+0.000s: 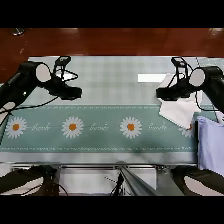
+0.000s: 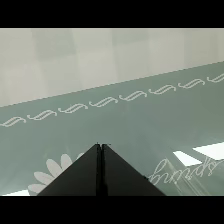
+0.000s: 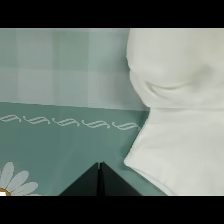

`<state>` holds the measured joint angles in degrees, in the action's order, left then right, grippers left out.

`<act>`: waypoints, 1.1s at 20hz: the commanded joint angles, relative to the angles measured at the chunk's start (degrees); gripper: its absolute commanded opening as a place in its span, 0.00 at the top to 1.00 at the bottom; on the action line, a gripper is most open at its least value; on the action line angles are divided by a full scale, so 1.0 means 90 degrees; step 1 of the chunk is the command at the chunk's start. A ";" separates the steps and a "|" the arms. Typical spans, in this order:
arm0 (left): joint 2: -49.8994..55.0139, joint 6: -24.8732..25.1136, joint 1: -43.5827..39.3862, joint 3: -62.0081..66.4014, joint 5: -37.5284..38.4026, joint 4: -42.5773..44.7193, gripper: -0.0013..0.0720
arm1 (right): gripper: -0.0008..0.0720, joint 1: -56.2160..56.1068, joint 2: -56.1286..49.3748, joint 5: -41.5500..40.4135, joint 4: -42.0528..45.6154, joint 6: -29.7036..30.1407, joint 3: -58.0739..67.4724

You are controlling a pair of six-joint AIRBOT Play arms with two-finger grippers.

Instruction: Fold the shirts.

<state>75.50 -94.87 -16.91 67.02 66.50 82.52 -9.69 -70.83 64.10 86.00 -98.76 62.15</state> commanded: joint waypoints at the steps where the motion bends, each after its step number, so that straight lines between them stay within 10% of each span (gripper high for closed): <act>1: 0.0002 0.0002 0.0005 -0.0002 -0.0002 0.0000 0.95 | 0.95 -0.0005 -0.0002 0.0000 -0.0002 -0.0002 0.0005; 13: 0.0002 0.0002 0.0005 -0.0002 -0.0002 0.0000 0.95 | 0.95 -0.0007 -0.0002 -0.0061 -0.0012 -0.0002 0.0005; 19: 0.0002 0.0002 0.0005 -0.0002 -0.0488 0.0000 0.95 | 0.94 0.0000 -0.0007 -0.2222 0.0928 0.0002 0.0005; 20: 0.0002 0.0002 0.0007 -0.0002 -0.0787 0.0007 0.95 | 0.69 0.0000 -0.0010 -0.2523 0.1418 -0.0010 0.0005; 21: 0.0005 0.0005 0.0024 -0.0002 -0.1122 0.0010 0.83 | 0.12 0.0000 -0.0019 -0.2837 0.1919 -0.0126 0.0005; 22: 0.0012 0.0007 0.0027 -0.0002 -0.1496 0.0114 0.39 | 0.12 0.0017 -0.0053 -0.3143 0.2472 -0.0345 0.0005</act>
<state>75.53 -94.83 -16.80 67.02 60.75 82.70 -9.67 -70.96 45.67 95.92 -99.24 62.15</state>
